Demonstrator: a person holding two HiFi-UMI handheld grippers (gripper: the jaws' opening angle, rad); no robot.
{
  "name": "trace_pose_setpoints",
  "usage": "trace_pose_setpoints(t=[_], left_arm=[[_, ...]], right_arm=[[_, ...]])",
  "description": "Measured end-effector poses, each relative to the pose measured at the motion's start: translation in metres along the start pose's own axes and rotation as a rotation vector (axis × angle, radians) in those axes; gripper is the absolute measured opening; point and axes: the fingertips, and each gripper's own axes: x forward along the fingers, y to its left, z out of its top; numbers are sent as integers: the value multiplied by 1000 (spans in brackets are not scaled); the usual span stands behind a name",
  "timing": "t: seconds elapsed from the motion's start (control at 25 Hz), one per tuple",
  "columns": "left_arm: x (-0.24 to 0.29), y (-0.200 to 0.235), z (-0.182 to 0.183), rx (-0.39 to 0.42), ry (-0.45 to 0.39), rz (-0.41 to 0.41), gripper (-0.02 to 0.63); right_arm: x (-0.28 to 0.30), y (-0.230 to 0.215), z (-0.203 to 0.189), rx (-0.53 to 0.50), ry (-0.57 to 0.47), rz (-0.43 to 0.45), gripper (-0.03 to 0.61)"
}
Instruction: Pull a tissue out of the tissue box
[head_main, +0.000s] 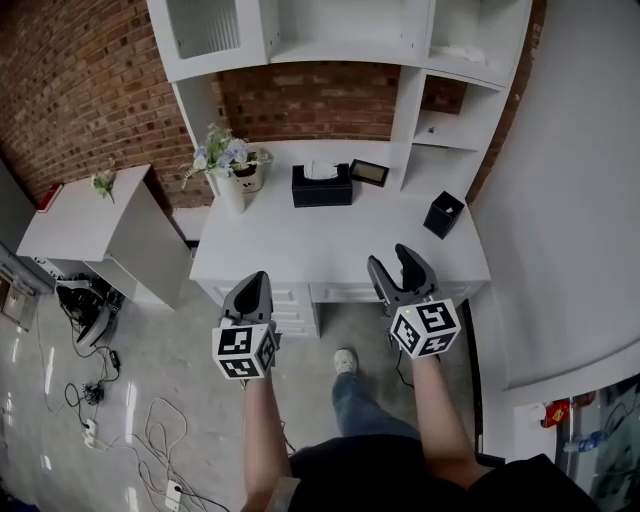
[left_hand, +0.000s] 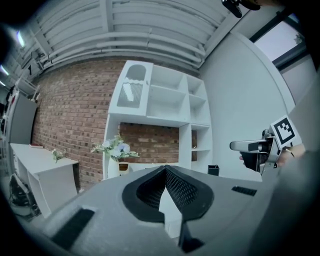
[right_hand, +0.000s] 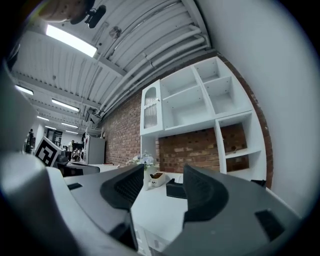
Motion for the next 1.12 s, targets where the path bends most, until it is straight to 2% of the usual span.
trace_pose_setpoints(t=[0.32, 0.56, 0.76, 0.96, 1.12], left_arm=[[129, 47, 28, 32, -2, 42, 9], [205, 73, 27, 10, 21, 63, 9], [249, 86, 26, 5, 27, 70, 9], [266, 84, 17, 29, 79, 59, 9], [275, 86, 22, 23, 77, 48, 9]], right_arm=[[142, -57, -6, 9, 46, 55, 225], [225, -86, -16, 5, 93, 95, 225], [269, -106, -33, 8, 137, 122, 225], [288, -119, -40, 35, 152, 117, 225], [298, -120, -46, 46, 166, 114, 225]])
